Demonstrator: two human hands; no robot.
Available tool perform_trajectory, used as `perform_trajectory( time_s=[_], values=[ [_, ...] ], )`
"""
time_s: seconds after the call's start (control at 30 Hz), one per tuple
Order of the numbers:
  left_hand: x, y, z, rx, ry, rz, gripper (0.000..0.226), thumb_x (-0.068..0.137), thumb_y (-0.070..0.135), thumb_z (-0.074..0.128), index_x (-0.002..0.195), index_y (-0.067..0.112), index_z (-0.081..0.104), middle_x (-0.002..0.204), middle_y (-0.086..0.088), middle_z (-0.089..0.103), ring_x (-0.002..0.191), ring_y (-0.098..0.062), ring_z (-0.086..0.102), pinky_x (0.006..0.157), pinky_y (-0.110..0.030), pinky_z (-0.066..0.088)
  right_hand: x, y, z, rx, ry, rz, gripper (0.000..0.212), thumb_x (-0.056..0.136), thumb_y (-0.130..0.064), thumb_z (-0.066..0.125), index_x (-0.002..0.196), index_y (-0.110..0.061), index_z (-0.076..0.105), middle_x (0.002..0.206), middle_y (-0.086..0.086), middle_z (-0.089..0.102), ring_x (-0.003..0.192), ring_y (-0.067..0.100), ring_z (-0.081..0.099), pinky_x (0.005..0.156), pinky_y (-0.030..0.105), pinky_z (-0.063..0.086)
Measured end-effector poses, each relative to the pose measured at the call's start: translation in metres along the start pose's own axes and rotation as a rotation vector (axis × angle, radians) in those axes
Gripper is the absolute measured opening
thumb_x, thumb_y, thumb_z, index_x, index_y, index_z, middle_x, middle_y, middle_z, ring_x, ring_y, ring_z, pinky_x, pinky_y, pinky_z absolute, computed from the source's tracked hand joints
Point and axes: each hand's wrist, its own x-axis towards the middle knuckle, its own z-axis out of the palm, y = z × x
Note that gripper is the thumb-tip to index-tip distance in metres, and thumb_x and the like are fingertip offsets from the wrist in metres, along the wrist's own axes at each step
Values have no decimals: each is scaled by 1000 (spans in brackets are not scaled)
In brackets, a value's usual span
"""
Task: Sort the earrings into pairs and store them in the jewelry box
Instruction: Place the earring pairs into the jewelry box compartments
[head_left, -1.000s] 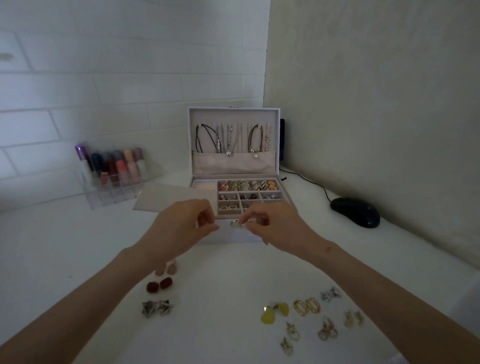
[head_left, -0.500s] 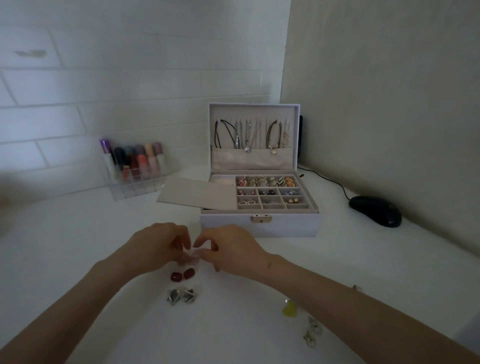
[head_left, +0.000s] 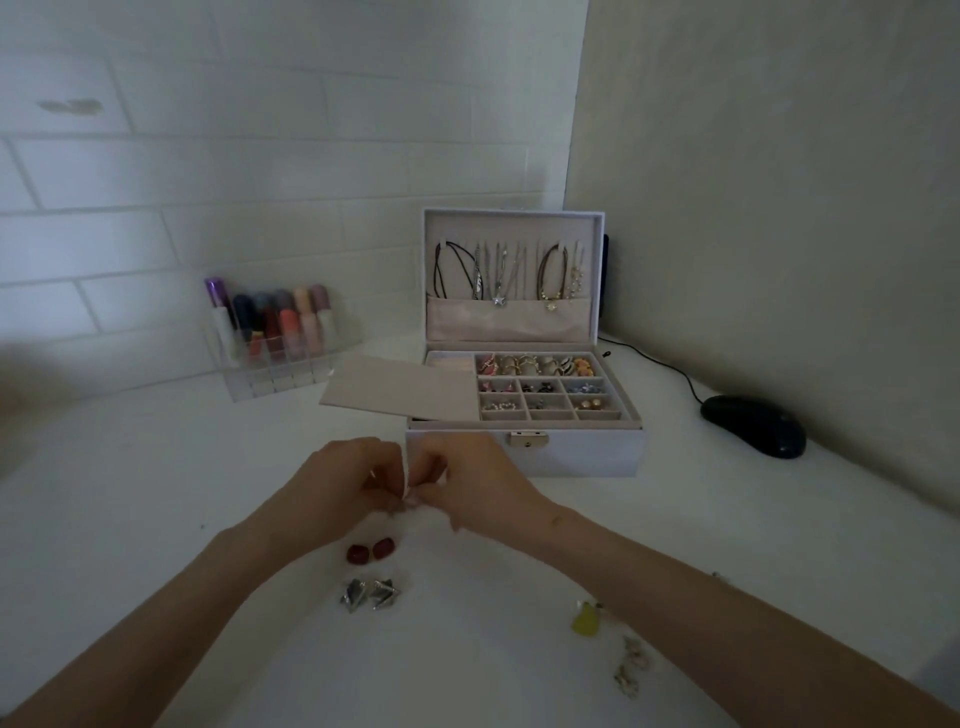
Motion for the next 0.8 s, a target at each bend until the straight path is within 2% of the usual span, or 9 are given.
perform_trajectory(
  time_s=[0.1,0.17,0.3,0.43,0.5,0.57,0.63,0.73,0.8],
  values=[
    [5,11,-4,-128,82,34,28,73,12,75,65,30,55,79,4,63,77,-12,61,73,-26,48,1,2,-23,91,82,31,23,72,-4,72,63,-21,59,72,2,65,47,3,51,40,20,43],
    [13,20,-7,-173,119,63,26,74,9,74,71,28,57,81,2,63,76,-14,60,72,-26,47,3,3,-41,139,115,73,30,73,-1,71,62,-25,57,69,0,63,44,1,50,39,22,45],
    [34,34,-7,-293,145,63,20,74,0,71,82,16,64,82,-4,63,72,-16,61,70,-20,48,5,9,-69,189,162,126,21,73,0,73,65,-15,61,69,8,66,39,0,50,39,21,45],
    [56,44,-3,-364,130,42,18,78,-4,66,82,14,68,84,-4,62,75,-20,65,73,-20,51,8,19,-85,171,234,175,10,74,0,72,71,-7,65,65,4,64,38,0,50,41,19,45],
    [67,49,-1,-354,138,39,11,81,1,65,82,12,69,80,1,61,69,-13,63,65,-9,48,11,25,-91,120,255,197,6,74,-1,72,77,-4,67,65,0,64,41,-3,52,44,15,46],
    [76,53,-1,-323,141,52,4,83,8,65,82,9,69,76,5,60,61,-1,59,59,-4,43,16,32,-93,108,264,222,8,74,-1,72,76,-7,67,66,0,64,46,-3,55,43,16,48],
    [86,57,-1,-292,143,61,3,82,10,66,81,10,68,73,8,60,57,2,57,56,-3,40,21,40,-94,70,276,230,10,73,-3,72,74,-11,67,67,1,65,53,1,58,46,18,50],
    [97,60,-2,-292,127,69,3,81,6,66,83,6,69,74,4,60,53,5,55,56,-7,42,25,46,-94,-6,245,216,10,69,-5,77,73,-11,70,67,-1,65,55,-4,57,53,10,45],
    [103,60,-1,-306,104,60,6,82,4,66,86,5,69,74,4,60,50,7,55,56,-8,44,27,45,-94,-44,189,202,9,68,-6,78,73,-10,71,70,-1,66,61,-3,59,64,15,48]
  ],
)
